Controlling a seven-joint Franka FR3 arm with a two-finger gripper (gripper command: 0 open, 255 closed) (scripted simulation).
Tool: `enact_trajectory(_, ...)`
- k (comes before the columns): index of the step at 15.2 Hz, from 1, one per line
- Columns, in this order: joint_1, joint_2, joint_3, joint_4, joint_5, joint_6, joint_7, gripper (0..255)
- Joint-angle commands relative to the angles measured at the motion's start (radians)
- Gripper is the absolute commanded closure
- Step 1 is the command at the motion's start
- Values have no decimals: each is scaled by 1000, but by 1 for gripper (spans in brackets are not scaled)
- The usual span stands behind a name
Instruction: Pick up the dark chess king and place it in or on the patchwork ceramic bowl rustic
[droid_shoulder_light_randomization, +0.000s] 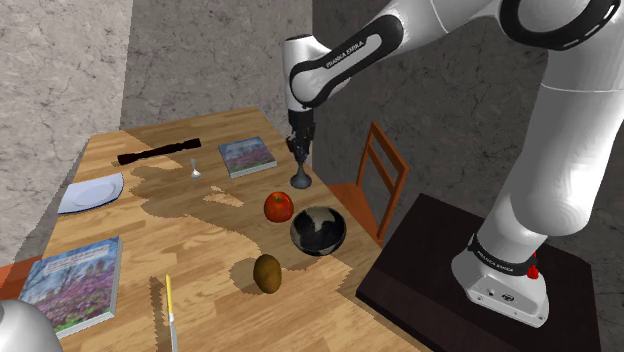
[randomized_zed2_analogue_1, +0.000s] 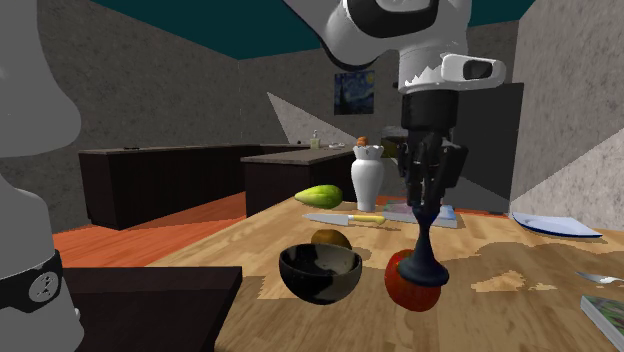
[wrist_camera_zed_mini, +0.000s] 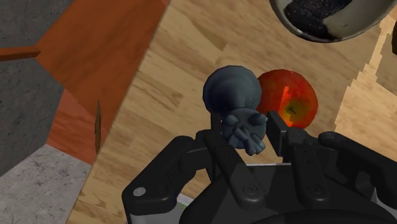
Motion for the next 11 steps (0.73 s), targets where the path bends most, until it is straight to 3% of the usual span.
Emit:
enact_trajectory(1, 0, -15, 1, 8, 2, -24, 0, 255)
enact_trajectory(9, 0, -58, 2, 64, 8, -122, -5, 255)
enact_trajectory(11, 7, -90, 8, 34, 10, -124, 8, 255)
